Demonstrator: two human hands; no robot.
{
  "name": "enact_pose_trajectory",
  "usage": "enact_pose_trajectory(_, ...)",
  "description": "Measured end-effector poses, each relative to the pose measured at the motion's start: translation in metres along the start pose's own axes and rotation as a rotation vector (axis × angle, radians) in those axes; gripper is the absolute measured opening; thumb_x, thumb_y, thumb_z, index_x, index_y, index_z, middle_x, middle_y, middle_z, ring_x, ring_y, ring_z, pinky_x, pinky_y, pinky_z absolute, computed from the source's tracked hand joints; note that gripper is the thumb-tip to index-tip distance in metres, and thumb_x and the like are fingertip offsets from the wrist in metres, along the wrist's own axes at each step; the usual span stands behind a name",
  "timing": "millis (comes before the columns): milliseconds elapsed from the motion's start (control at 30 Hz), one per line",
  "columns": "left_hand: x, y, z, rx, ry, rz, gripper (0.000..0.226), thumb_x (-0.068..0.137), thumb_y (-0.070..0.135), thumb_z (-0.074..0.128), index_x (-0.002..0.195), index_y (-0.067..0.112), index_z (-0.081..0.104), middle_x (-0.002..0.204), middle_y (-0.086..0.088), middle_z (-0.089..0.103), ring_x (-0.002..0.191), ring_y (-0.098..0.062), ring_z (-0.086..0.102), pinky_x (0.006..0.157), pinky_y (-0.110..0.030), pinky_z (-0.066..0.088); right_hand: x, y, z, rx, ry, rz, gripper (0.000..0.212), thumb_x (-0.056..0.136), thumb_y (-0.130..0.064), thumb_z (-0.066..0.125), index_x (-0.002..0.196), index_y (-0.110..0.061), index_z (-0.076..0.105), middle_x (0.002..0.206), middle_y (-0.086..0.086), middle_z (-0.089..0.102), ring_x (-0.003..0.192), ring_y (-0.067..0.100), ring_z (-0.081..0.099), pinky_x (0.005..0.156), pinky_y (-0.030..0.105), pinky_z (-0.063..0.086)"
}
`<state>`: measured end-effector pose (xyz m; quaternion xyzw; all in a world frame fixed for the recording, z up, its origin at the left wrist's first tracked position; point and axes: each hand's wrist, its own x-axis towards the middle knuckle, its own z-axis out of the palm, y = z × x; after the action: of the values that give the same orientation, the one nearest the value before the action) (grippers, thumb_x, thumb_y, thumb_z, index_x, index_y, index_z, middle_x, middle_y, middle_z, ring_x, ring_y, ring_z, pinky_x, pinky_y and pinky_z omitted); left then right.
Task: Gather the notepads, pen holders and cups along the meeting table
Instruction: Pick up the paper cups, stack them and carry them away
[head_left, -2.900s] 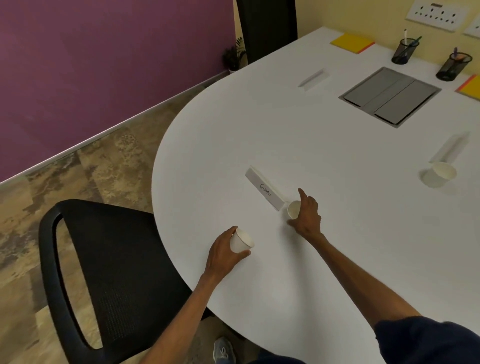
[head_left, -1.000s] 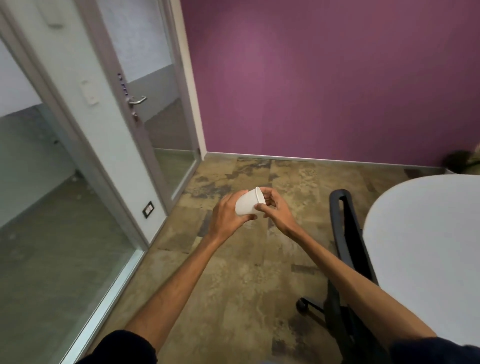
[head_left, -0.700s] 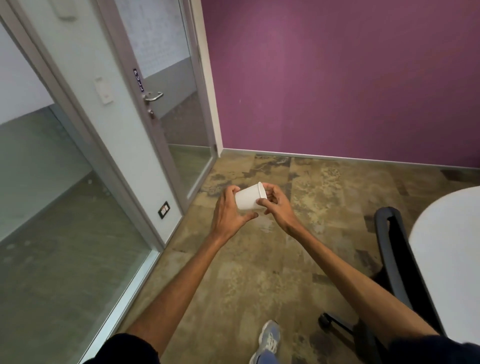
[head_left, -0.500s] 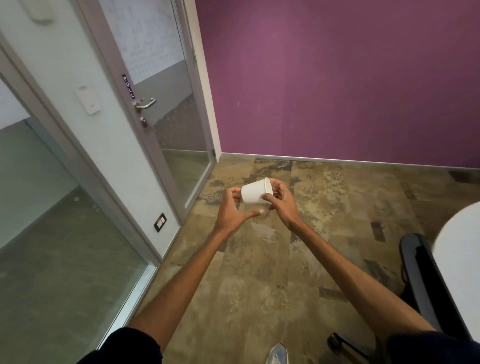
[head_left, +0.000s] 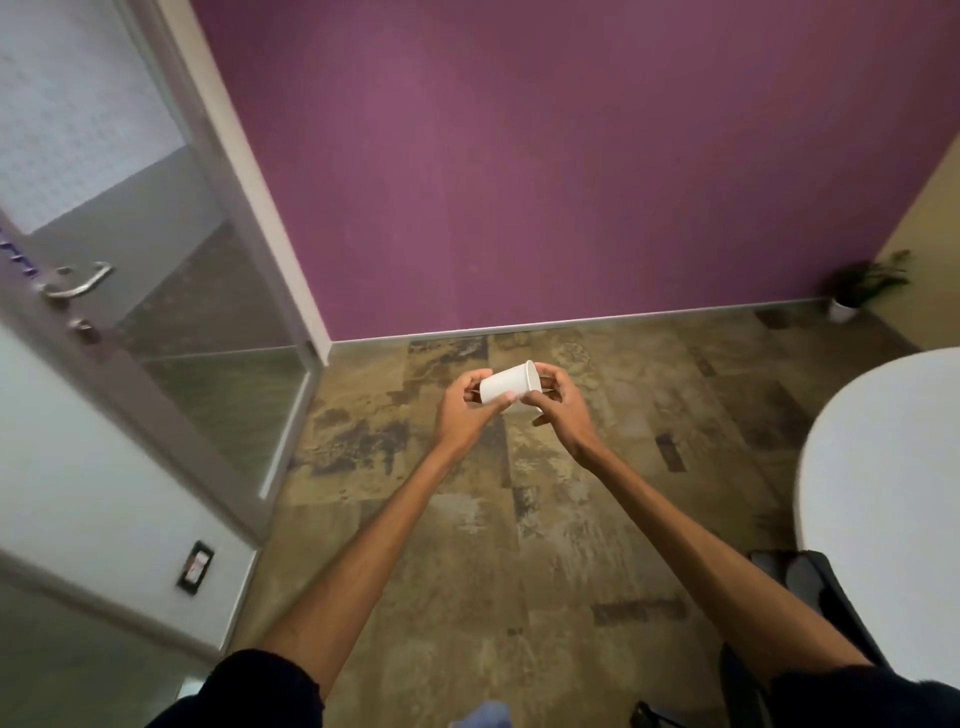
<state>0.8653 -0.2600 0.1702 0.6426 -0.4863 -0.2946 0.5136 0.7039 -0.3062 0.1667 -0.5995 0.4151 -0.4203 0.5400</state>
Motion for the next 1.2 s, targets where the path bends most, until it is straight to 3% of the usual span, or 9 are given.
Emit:
enact_pose_trajectory(133, 0.053, -0.005, 0.038, 0.065, -0.12, 0.084, 0.065, 0.065, 0.036, 0.089, 0.122, 0.017, 0.063, 0.117, 0.005, 0.057, 0.098, -0.001, 0.057, 0.078, -0.011, 0.046, 0.043, 0.012, -0.03, 0.033, 0.088, 0.061, 0.054, 0.073, -0.028, 0.067, 0.125, -0.023, 0.054, 0.117, 0.003, 0.064, 0.1, 0.018, 0.063, 0.068, 0.034, 0.053)
enact_pose_trajectory(267, 0.121, -0.014, 0.077, 0.044, -0.207, 0.108, 0.066, 0.062, 0.032, 0.091, 0.12, 0.014, 0.064, 0.117, -0.001, 0.061, 0.1, -0.011, 0.061, 0.078, -0.013, 0.048, 0.098, 0.029, -0.059, 0.043, 0.17, 0.094, 0.046, 0.085, -0.01, 0.068, 0.128, -0.017, 0.052, 0.12, 0.006, 0.063, 0.101, 0.018, 0.061, 0.065, 0.032, 0.05)
enact_pose_trajectory(400, 0.2, -0.012, 0.116, 0.001, -0.336, 0.115, 0.065, 0.059, 0.028, 0.093, 0.116, 0.016, 0.064, 0.116, -0.002, 0.065, 0.103, -0.017, 0.062, 0.078, -0.014, 0.047, 0.157, 0.034, -0.089, 0.023, 0.271, 0.116, 0.045, 0.086, -0.009, 0.067, 0.128, -0.015, 0.051, 0.122, 0.009, 0.063, 0.101, 0.015, 0.062, 0.064, 0.029, 0.05)
enact_pose_trajectory(600, 0.298, 0.009, 0.177, -0.051, -0.458, 0.085, 0.111, 0.053, 0.042, 0.094, 0.141, 0.022, 0.03, 0.112, 0.003, 0.059, 0.109, -0.016, 0.057, 0.089, -0.035, 0.048, 0.234, 0.03, -0.138, -0.007, 0.459, 0.086, 0.049, 0.074, -0.022, 0.07, 0.119, -0.026, 0.05, 0.118, 0.004, 0.063, 0.099, 0.017, 0.062, 0.065, 0.031, 0.051)
enact_pose_trajectory(700, 0.329, 0.016, 0.21, -0.031, -0.568, 0.107, 0.107, 0.053, 0.042, 0.094, 0.139, 0.024, 0.032, 0.112, 0.0, 0.062, 0.1, -0.009, 0.059, 0.079, -0.024, 0.048, 0.253, 0.034, -0.162, -0.023, 0.548, 0.104, 0.058, 0.066, -0.029, 0.072, 0.12, -0.026, 0.05, 0.118, 0.005, 0.063, 0.102, 0.019, 0.062, 0.068, 0.037, 0.052)
enact_pose_trajectory(800, 0.358, 0.018, 0.246, -0.033, -0.657, 0.118, 0.105, 0.052, 0.042, 0.094, 0.136, 0.024, 0.033, 0.108, -0.002, 0.066, 0.092, 0.0, 0.06, 0.068, -0.013, 0.042, 0.27, 0.038, -0.189, -0.038, 0.596, 0.116, 0.065, 0.06, -0.034, 0.076, 0.119, -0.025, 0.05, 0.116, 0.003, 0.062, 0.098, 0.016, 0.062, 0.062, 0.03, 0.05)
enact_pose_trajectory(933, 0.391, 0.018, 0.3, 0.009, -0.736, 0.168, 0.103, 0.054, 0.048, 0.092, 0.136, 0.027, 0.034, 0.113, 0.003, 0.06, 0.104, -0.008, 0.056, 0.073, -0.016, 0.039, 0.295, 0.056, -0.232, -0.059, 0.671, 0.149, 0.06, 0.066, -0.028, 0.076, 0.12, -0.027, 0.05, 0.116, -0.003, 0.062, 0.101, 0.017, 0.062, 0.061, 0.026, 0.05)
enact_pose_trajectory(1100, 0.44, 0.024, 0.379, 0.036, -0.813, 0.277, 0.066, 0.06, 0.045, 0.089, 0.116, 0.028, 0.057, 0.119, 0.001, 0.058, 0.102, -0.011, 0.057, 0.078, -0.021, 0.045, 0.342, 0.072, -0.3, -0.068, 0.741, 0.154, 0.059, 0.067, -0.027, 0.074, 0.122, -0.025, 0.051, 0.117, 0.0, 0.063, 0.102, 0.019, 0.063, 0.062, 0.026, 0.05)
enact_pose_trajectory(1200, 0.469, 0.039, 0.427, 0.076, -0.845, 0.338, 0.058, 0.065, 0.045, 0.086, 0.114, 0.029, 0.059, 0.116, 0.003, 0.056, 0.096, -0.007, 0.058, 0.072, -0.015, 0.045, 0.373, 0.074, -0.344, -0.073, 0.777, 0.144, 0.06, 0.068, -0.026, 0.073, 0.124, -0.021, 0.051, 0.118, 0.003, 0.063, 0.103, 0.023, 0.063, 0.059, 0.023, 0.049)
